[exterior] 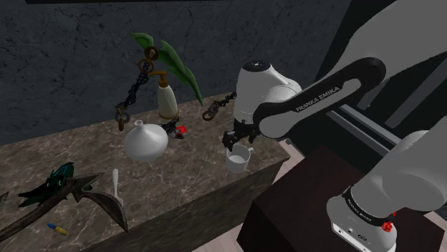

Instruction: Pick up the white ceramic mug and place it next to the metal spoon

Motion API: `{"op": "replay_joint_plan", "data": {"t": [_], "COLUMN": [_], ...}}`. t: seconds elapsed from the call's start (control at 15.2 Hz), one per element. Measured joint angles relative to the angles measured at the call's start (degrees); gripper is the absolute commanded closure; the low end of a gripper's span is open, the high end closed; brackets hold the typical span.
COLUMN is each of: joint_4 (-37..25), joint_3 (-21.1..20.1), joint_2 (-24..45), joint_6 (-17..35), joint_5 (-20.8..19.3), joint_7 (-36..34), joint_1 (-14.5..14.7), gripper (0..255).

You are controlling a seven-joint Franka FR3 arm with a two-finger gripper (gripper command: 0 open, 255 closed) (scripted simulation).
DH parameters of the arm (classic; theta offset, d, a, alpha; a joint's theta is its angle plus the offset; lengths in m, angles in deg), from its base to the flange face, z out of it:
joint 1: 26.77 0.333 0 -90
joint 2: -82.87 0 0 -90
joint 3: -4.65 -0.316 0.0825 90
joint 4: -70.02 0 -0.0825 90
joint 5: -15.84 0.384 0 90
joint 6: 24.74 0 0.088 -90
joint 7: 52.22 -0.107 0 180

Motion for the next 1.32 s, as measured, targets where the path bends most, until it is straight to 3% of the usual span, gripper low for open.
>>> {"op": "replay_joint_plan", "data": {"t": [0.33, 0.46, 0.86, 1.25, 1.32], "joint_4": [-5.78, -6.28, -6.84, -6.89, -6.89], "joint_3": [-0.61, 0.07, 2.25, 2.74, 2.75], "joint_2": [12.61, 14.94, 19.60, 20.40, 20.41], "joint_6": [4.53, 5.89, 9.34, 10.02, 10.03], "joint_5": [-11.92, -14.41, -19.26, -20.11, -20.12], "joint_7": [-11.88, -14.07, -17.78, -18.33, -18.34], "joint_1": [1.36, 2.01, 3.40, 3.64, 3.64], "gripper": [0, 0, 0, 0, 255]}}
